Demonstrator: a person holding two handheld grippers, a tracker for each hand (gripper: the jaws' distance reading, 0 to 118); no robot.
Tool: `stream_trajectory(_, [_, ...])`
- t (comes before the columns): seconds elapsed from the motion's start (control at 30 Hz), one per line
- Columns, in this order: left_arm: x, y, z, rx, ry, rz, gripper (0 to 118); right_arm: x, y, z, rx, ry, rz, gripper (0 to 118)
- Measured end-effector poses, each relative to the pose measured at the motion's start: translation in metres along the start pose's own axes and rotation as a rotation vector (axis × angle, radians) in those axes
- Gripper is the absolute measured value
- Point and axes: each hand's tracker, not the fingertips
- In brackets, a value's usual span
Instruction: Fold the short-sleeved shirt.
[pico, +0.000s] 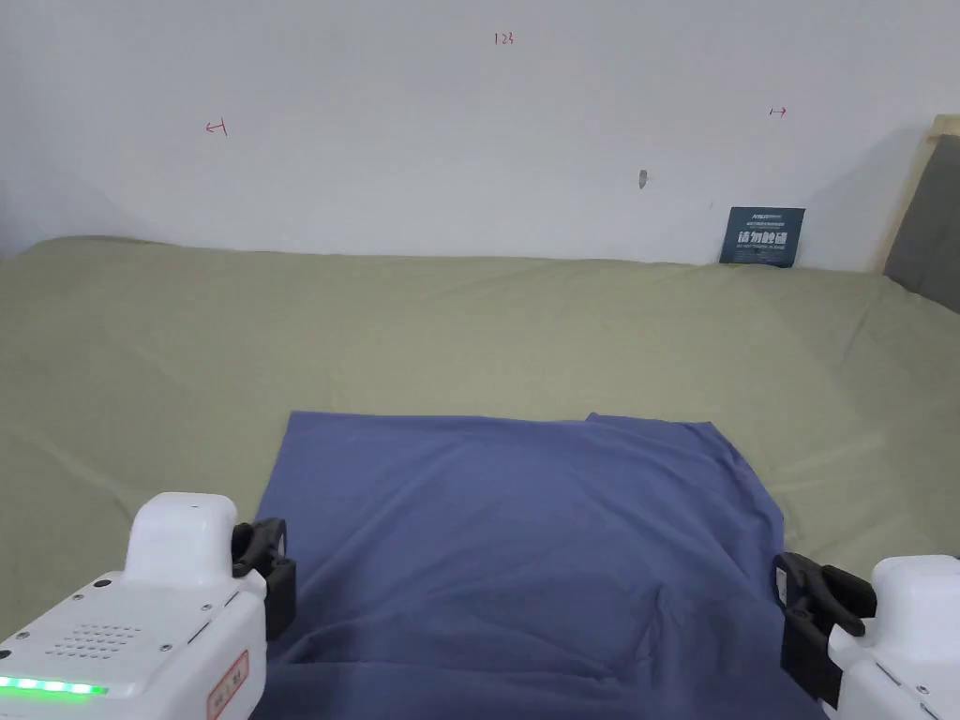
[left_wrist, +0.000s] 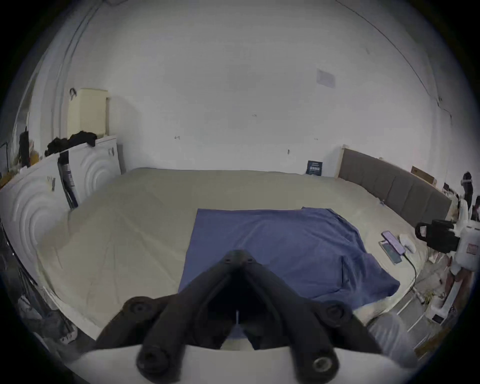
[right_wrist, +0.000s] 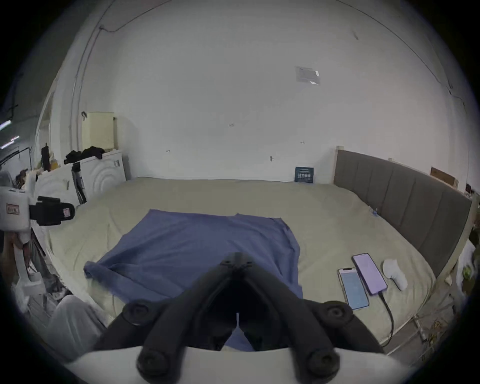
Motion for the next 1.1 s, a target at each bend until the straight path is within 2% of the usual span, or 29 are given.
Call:
stream_trajectory(0.03, [-0.009,-0.004,-0.005,-0.001,-0.003,0.04,0,-0.003,-0.002,0.001,0.007,0.002,0.003,2])
stream_trajectory(0.17, [-0.014,-0.007,-0.005,0.007,0.011,-0.01,0,-0.006,-0.008,-0.001,0.01,0.004,0.009,2])
stream_trajectory(0.3, [-0.026,-0.012,0.0,-0.039,0.025,0.003,0,-0.007,-0.014,0.0,-0.005,0.009,-0.003,2])
stream_trajectory(0.4, [-0.043,-0.026,-0.004,-0.133,0.074,-0.001,0,-0.007,-0.023,-0.002,-0.036,0.004,0.003,2])
stream_trajectory(0.53, [-0.09,-0.049,-0.028,-0.305,0.069,0.082,0,-0.001,-0.04,-0.009,-0.11,-0.006,-0.009,2])
stream_trajectory(0.6, [-0.095,-0.054,-0.03,-0.351,0.04,0.104,2,0.005,-0.05,-0.015,-0.161,0.0,-0.024,2])
stream_trajectory(0.63, [-0.101,-0.059,-0.034,-0.366,0.047,0.153,16,0.007,-0.056,-0.019,-0.185,-0.012,-0.035,2])
stream_trajectory(0.67, [-0.107,-0.063,-0.04,-0.395,0.036,0.175,49,0.01,-0.061,-0.023,-0.215,-0.024,-0.047,2])
stream_trajectory(0.7, [-0.11,-0.061,-0.043,-0.416,0.023,0.192,104,0.014,-0.065,-0.027,-0.235,-0.026,-0.059,2])
stream_trajectory(0.73, [-0.112,-0.064,-0.05,-0.448,0.026,0.204,118,0.017,-0.069,-0.03,-0.242,-0.035,-0.073,2])
stream_trajectory(0.8, [-0.113,-0.071,-0.06,-0.5,-0.001,0.215,115,0.022,-0.075,-0.034,-0.275,-0.04,-0.088,2])
stream_trajectory(0.87, [-0.117,-0.088,-0.075,-0.527,0.057,0.194,115,0.027,-0.08,-0.038,-0.298,-0.042,-0.1,2])
stream_trajectory(0.93, [-0.112,-0.101,-0.088,-0.534,0.048,0.17,115,0.033,-0.085,-0.042,-0.326,-0.043,-0.121,2])
stream_trajectory(0.97, [-0.125,-0.08,-0.095,-0.563,0.039,0.161,115,0.037,-0.088,-0.046,-0.333,-0.043,-0.129,2])
stream_trajectory(1.03, [-0.127,-0.08,-0.106,-0.579,0.057,0.158,111,0.047,-0.098,-0.056,-0.381,-0.057,-0.152,2])
stream_trajectory(1.07, [-0.128,-0.079,-0.108,-0.591,0.06,0.163,100,0.052,-0.101,-0.06,-0.403,-0.069,-0.156,2])
stream_trajectory(1.1, [-0.126,-0.081,-0.108,-0.595,0.056,0.167,69,0.053,-0.101,-0.063,-0.435,-0.1,-0.19,2])
